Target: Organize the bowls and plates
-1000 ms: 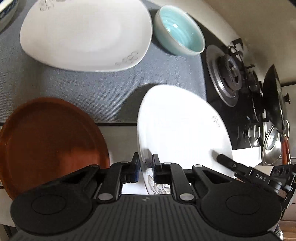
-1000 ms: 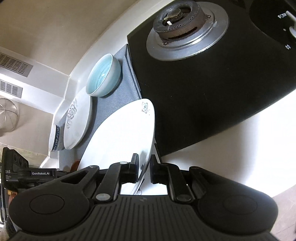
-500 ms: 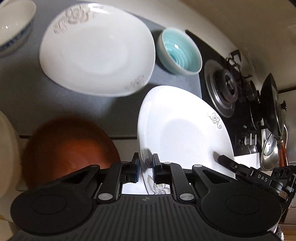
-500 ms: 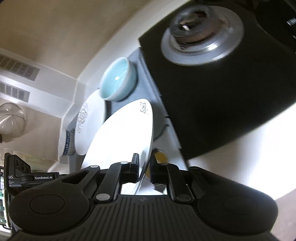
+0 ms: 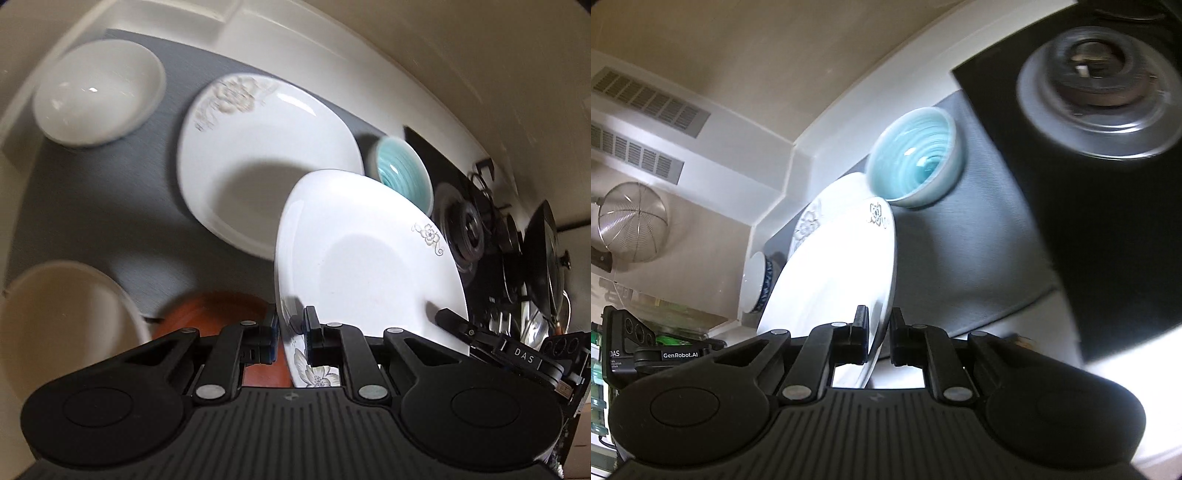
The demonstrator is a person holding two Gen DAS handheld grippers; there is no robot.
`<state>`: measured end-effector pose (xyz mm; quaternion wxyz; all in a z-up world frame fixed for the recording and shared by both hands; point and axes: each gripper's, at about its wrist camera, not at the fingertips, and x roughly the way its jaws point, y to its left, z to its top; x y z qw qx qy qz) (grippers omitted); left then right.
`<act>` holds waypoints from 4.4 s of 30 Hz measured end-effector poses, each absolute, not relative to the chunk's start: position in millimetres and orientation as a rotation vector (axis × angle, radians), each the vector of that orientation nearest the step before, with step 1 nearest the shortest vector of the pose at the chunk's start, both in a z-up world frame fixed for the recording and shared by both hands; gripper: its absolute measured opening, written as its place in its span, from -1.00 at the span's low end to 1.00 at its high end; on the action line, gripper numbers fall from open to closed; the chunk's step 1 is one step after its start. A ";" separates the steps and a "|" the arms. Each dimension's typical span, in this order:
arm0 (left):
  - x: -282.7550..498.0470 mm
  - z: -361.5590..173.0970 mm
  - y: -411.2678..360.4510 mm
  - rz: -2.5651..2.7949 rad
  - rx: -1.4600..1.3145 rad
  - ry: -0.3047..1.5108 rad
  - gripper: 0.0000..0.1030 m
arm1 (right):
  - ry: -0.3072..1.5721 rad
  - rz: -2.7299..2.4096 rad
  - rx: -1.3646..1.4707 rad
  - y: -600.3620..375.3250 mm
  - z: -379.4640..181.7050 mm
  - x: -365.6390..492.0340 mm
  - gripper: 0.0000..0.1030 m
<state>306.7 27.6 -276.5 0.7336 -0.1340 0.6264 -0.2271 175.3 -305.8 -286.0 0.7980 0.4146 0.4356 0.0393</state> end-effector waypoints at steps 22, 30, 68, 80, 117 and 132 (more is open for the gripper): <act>386.9 -300.1 59.6 -0.461 -0.247 1.369 -0.65 | 0.973 0.066 0.787 -258.5 -304.0 277.7 -0.77; 396.5 -309.7 57.3 -0.465 -0.212 1.343 -0.62 | 0.967 0.067 0.772 -258.3 -314.5 287.6 -0.75; 373.5 -340.7 87.3 -0.495 -0.529 1.409 -0.73 | 1.020 0.098 0.775 -273.3 -335.0 308.9 -0.59; 374.6 -343.5 89.7 -0.476 -0.542 1.432 -0.76 | 1.082 0.092 0.615 -261.6 -307.4 318.6 -0.10; 307.9 -287.6 42.2 -0.435 -0.017 1.290 0.21 | 1.209 0.102 0.477 -166.5 -327.6 204.7 -0.28; 300.9 -305.7 19.4 -0.502 0.019 1.416 0.25 | 1.155 -0.036 0.425 -209.2 -323.3 184.2 -0.80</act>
